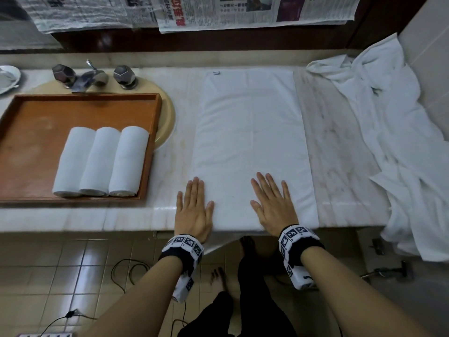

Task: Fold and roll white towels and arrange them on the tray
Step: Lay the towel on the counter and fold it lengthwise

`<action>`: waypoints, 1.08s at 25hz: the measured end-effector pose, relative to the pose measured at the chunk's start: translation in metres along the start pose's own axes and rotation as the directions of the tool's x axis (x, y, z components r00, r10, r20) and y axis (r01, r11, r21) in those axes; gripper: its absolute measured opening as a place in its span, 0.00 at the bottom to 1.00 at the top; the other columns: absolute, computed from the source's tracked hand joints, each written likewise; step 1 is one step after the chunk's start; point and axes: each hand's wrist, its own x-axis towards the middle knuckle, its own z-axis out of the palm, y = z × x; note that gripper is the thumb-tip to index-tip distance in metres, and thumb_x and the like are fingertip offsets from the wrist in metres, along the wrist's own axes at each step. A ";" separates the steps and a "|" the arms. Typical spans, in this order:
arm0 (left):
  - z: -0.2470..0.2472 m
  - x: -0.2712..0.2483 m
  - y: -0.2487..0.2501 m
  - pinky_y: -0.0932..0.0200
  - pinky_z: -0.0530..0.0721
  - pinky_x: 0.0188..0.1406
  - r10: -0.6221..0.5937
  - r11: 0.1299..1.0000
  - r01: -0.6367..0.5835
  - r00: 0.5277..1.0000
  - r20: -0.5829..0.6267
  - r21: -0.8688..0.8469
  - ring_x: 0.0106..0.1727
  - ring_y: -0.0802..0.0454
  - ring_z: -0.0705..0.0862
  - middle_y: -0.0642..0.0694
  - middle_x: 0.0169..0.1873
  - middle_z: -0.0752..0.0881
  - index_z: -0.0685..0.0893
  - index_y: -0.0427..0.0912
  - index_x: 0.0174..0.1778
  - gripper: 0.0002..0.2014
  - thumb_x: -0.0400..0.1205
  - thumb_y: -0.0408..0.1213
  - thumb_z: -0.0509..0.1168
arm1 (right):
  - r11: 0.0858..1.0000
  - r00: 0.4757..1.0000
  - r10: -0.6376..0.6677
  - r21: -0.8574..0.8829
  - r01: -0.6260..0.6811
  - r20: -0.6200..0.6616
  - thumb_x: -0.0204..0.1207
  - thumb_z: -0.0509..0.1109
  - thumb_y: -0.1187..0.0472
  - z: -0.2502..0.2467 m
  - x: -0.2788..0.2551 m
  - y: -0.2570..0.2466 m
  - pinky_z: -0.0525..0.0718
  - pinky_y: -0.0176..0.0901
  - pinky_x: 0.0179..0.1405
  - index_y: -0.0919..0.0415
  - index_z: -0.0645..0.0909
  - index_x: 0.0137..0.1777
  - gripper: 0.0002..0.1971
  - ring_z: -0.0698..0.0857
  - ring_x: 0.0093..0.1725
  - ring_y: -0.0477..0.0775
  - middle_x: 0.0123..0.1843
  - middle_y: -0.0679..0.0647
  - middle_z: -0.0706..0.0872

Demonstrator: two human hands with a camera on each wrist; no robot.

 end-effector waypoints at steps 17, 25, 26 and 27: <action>-0.014 0.048 0.060 0.39 0.28 0.80 -0.239 0.955 0.255 0.964 0.120 -0.149 0.84 0.48 0.32 0.46 0.84 0.33 0.37 0.41 0.85 0.31 0.88 0.52 0.35 | 0.787 0.803 0.592 0.168 -0.594 0.070 0.86 0.44 0.44 -0.027 0.001 0.051 0.35 0.73 0.79 0.60 0.36 0.85 0.34 0.33 0.85 0.57 0.86 0.55 0.31; -0.026 0.099 0.057 0.41 0.33 0.82 -0.345 0.920 0.367 0.925 0.157 -0.141 0.84 0.50 0.32 0.47 0.84 0.33 0.35 0.43 0.84 0.30 0.89 0.51 0.35 | 0.818 0.818 0.526 0.128 -0.561 0.233 0.87 0.43 0.47 -0.042 0.055 0.070 0.34 0.72 0.78 0.61 0.32 0.85 0.33 0.31 0.84 0.53 0.85 0.54 0.28; -0.033 0.106 0.061 0.38 0.33 0.82 -0.430 0.871 0.457 0.886 0.172 -0.181 0.84 0.48 0.32 0.46 0.84 0.33 0.35 0.41 0.84 0.31 0.89 0.52 0.36 | 0.801 0.802 0.546 0.128 -0.584 0.243 0.87 0.43 0.46 -0.051 0.061 0.071 0.34 0.72 0.77 0.62 0.32 0.84 0.34 0.31 0.84 0.54 0.85 0.55 0.28; -0.037 0.112 0.076 0.38 0.33 0.82 -0.393 0.874 0.427 0.902 0.180 -0.230 0.84 0.48 0.32 0.45 0.84 0.33 0.35 0.40 0.84 0.31 0.89 0.51 0.37 | 0.851 0.857 0.468 0.153 -0.503 0.214 0.87 0.44 0.47 -0.055 0.068 0.061 0.33 0.72 0.77 0.62 0.31 0.84 0.34 0.30 0.84 0.54 0.85 0.54 0.28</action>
